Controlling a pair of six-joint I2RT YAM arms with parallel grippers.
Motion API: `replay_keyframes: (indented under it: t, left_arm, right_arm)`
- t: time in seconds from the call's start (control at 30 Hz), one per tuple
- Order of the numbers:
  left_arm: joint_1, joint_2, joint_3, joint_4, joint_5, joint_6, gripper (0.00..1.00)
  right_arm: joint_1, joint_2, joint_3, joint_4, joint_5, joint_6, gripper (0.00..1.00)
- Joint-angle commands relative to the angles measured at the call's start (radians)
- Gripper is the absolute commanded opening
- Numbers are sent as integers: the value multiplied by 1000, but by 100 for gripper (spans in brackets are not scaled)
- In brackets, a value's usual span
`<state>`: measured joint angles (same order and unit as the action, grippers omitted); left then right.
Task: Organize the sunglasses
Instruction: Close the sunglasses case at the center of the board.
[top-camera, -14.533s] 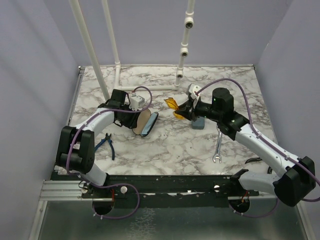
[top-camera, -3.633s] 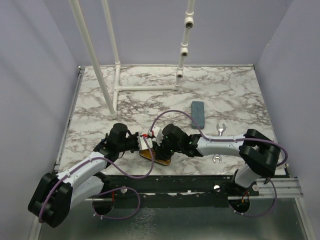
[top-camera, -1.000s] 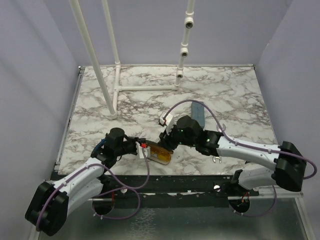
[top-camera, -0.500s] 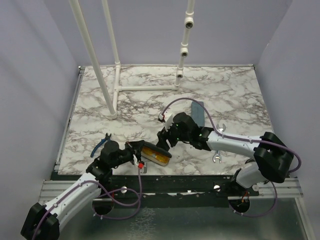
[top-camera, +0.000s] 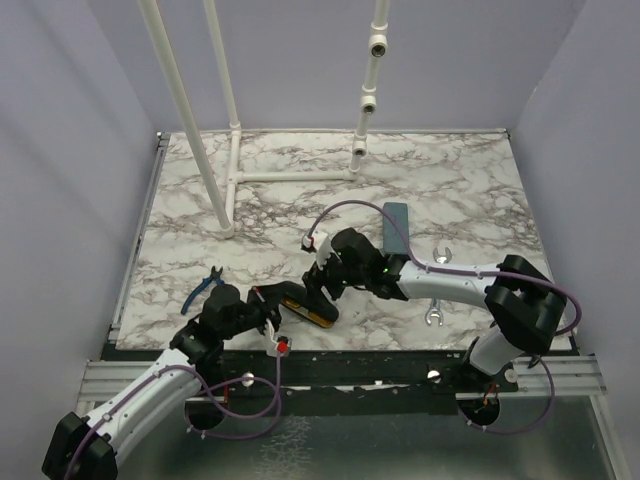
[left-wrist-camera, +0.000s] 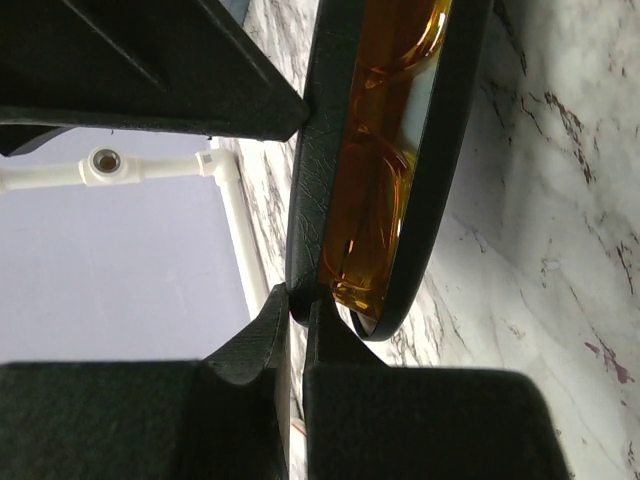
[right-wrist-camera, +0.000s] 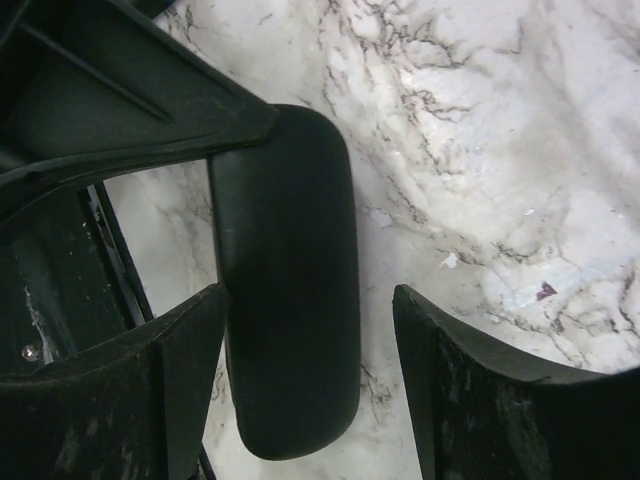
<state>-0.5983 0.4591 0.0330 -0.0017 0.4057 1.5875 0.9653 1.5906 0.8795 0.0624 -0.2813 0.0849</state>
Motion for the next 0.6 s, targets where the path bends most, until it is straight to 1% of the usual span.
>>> replay_keyframes:
  t: [0.0,0.07,0.13,0.17,0.2,0.23,0.3,0.4,0.57]
  left_arm:
    - [-3,72,-151,-101,-61,113,0]
    - [-2,86,-152,-100,-65,119,0]
    - [-3,86,-152,-101,-67,119,0]
    - [-2,83,-152,-100,-67,116,0]
    - [-3,77,-152,-100,-67,112,0]
    - [-3,71,-152,-102,-66,108,0]
    - [-3,64,-151,-106,-60,108,0]
    - [-3,66,-152,-106,-49,118,0]
    - [-2,60,-151,-104,-70,123,0]
  right_arm:
    - [36,35,9,-16,-55,-13,72]
    - [41,43,8,-24,-59,-15,72]
    - [45,46,9,-43,-84,-25,78]
    - [47,40,4,-47,-104,-33,83]
    - [50,31,-5,-43,-120,-40,92]
    - [50,21,-15,-33,-128,-42,98]
    - [52,22,-26,-16,-107,-39,98]
    - [50,80,3,-19,-65,-38,98]
    - [83,189,97,-123,40,-73,97]
